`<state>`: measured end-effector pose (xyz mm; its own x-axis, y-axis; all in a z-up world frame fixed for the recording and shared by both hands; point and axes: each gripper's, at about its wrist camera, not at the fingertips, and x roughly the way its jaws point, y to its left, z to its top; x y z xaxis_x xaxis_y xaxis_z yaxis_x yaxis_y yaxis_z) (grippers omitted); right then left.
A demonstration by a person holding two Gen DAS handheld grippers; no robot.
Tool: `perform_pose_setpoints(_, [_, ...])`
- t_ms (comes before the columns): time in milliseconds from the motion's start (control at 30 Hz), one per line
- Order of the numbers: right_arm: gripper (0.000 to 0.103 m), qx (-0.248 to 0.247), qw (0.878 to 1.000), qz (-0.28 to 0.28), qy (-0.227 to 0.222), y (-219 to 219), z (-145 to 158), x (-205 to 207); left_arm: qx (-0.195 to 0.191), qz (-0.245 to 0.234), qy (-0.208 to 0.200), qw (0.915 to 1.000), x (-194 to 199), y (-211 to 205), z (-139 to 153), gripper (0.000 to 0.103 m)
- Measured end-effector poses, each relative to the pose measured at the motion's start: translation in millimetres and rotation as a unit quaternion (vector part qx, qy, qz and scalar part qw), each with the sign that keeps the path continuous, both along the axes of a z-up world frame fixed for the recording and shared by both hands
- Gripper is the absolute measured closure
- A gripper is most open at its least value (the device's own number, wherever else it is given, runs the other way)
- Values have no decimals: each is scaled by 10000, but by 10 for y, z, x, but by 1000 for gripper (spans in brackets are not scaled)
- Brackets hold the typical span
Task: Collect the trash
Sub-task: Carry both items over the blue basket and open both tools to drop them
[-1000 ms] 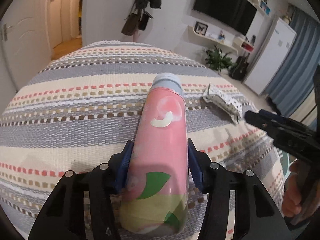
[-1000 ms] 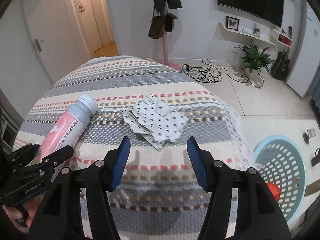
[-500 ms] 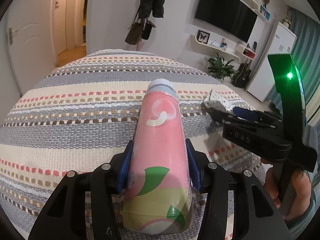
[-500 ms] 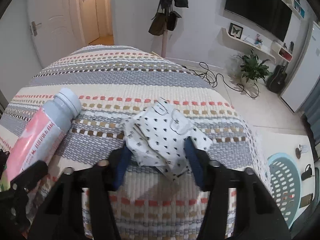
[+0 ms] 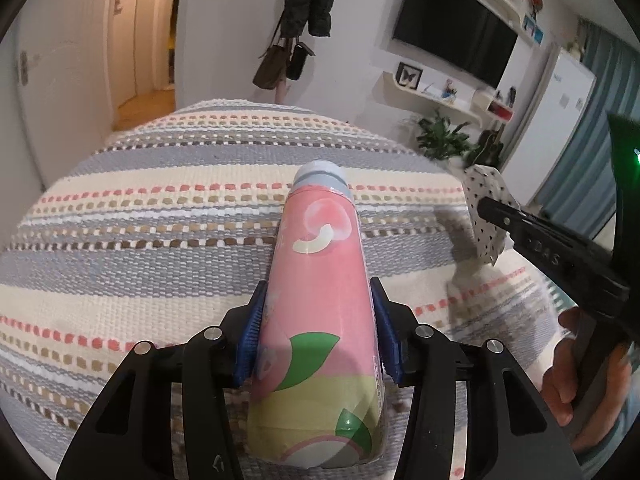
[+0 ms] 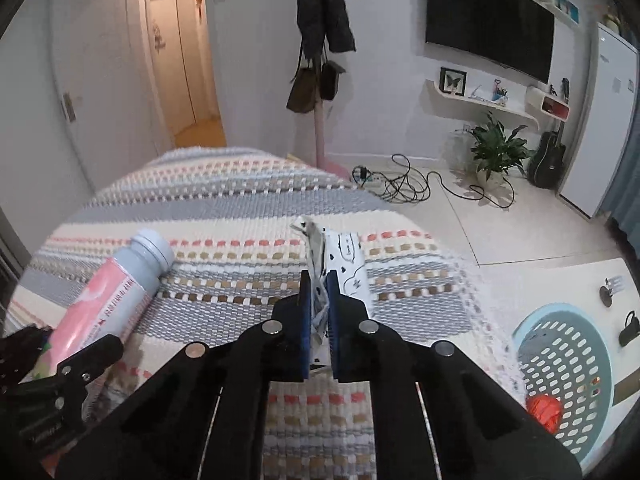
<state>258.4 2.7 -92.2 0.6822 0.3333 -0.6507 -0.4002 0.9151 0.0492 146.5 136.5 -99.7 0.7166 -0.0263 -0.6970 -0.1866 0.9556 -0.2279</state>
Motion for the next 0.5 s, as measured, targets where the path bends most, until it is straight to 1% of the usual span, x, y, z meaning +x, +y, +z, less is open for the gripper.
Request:
perform_pose_setpoints(33, [98,-5,9999,-59,-105,-59,52,-39,-69,-20,-29,10000,-12,6,16,56])
perform_pose_setpoints(200, [98,130,9993,-155,-306,-308,269,-162,-235,-173,-257,9992,-58,-79,225,56])
perform_pose_setpoints(400, [98,347,9970,-364,-584,-640,516,-313,-203,-498,-595,9968,-60,-299,511,56])
perform_pose_setpoints(500, [98,326,9953,-565,-722,-837,597,-365,-139,-627,-687,9956,-46,-486,620,56])
